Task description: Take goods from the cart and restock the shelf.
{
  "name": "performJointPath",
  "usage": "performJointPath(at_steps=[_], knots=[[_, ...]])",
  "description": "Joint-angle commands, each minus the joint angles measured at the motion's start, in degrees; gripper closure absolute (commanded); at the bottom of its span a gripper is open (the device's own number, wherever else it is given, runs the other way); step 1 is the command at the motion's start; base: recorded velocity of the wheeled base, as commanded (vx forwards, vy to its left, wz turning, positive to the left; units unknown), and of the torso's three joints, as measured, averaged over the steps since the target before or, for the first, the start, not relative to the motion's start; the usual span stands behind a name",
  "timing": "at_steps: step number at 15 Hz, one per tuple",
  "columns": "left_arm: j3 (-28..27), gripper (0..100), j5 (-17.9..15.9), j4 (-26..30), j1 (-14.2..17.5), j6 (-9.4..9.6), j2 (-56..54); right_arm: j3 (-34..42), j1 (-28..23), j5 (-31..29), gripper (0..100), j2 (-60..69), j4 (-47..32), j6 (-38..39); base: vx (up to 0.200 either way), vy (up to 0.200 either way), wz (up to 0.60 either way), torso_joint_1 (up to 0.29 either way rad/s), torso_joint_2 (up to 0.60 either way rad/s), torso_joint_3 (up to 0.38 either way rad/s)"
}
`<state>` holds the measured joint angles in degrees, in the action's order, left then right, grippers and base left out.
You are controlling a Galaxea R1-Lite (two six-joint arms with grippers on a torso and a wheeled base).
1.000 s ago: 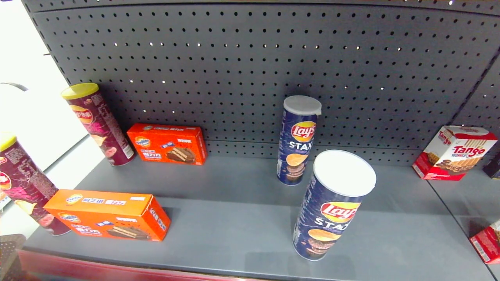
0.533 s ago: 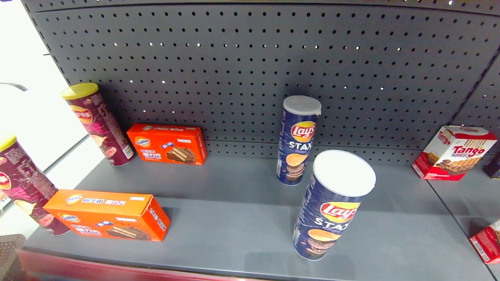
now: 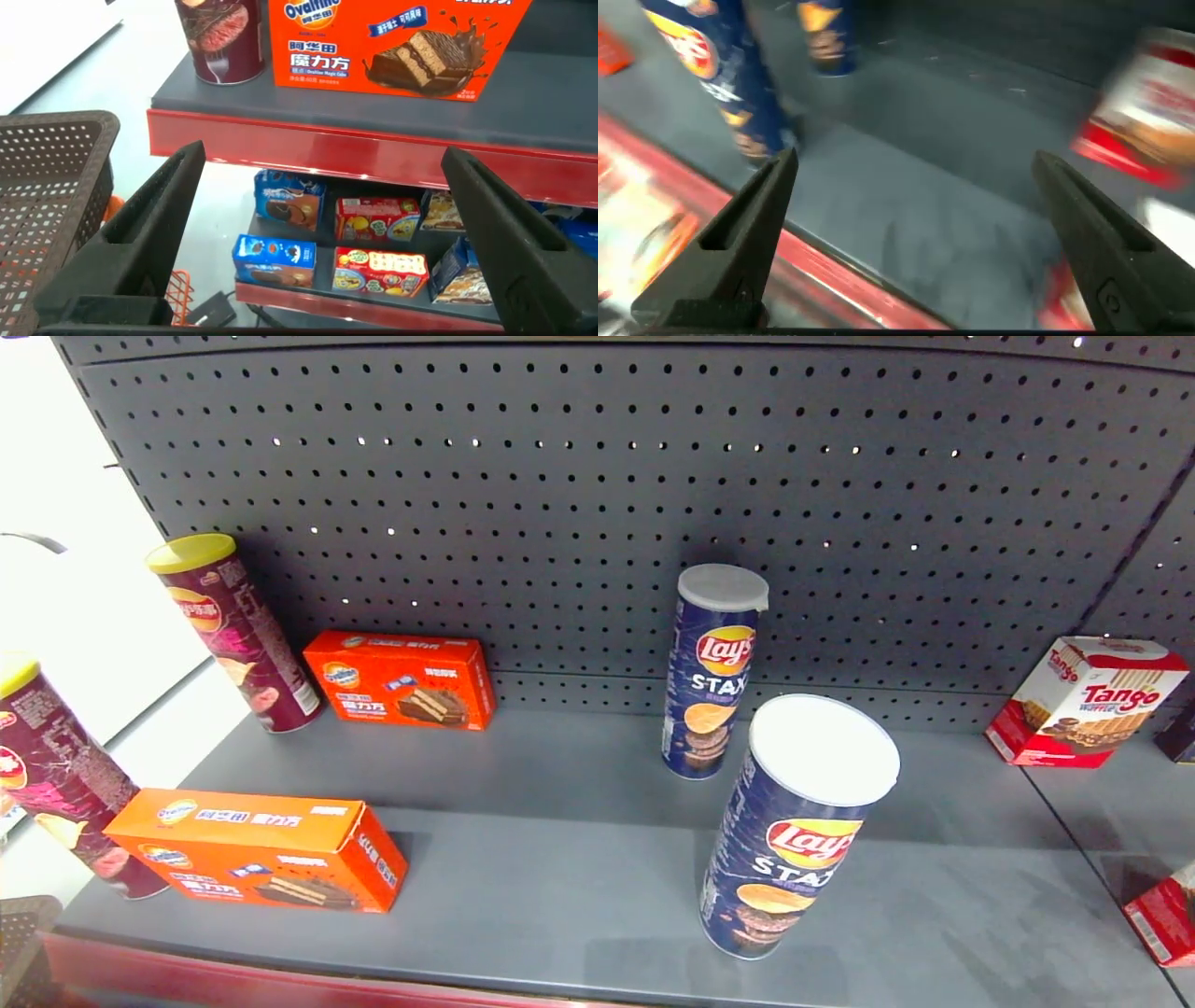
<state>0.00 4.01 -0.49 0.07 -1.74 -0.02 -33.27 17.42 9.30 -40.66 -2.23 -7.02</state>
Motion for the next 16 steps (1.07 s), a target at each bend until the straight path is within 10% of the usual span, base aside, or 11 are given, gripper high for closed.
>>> performJointPath(at_steps=[1,16], knots=[[0.0,0,-0.06,-0.04,0.01,-0.01,0.11,-2.77,5.69,0.54,0,-12.69,1.88,-0.27,0.0,0.0,0.0,0.0,0.0,0.0],[0.0,0,-0.06,-0.04,0.01,-0.01,0.2,-0.57,11.32,-0.51,0,-30.27,13.22,-0.45,0.0,0.0,0.0,0.0,0.0,0.0]])
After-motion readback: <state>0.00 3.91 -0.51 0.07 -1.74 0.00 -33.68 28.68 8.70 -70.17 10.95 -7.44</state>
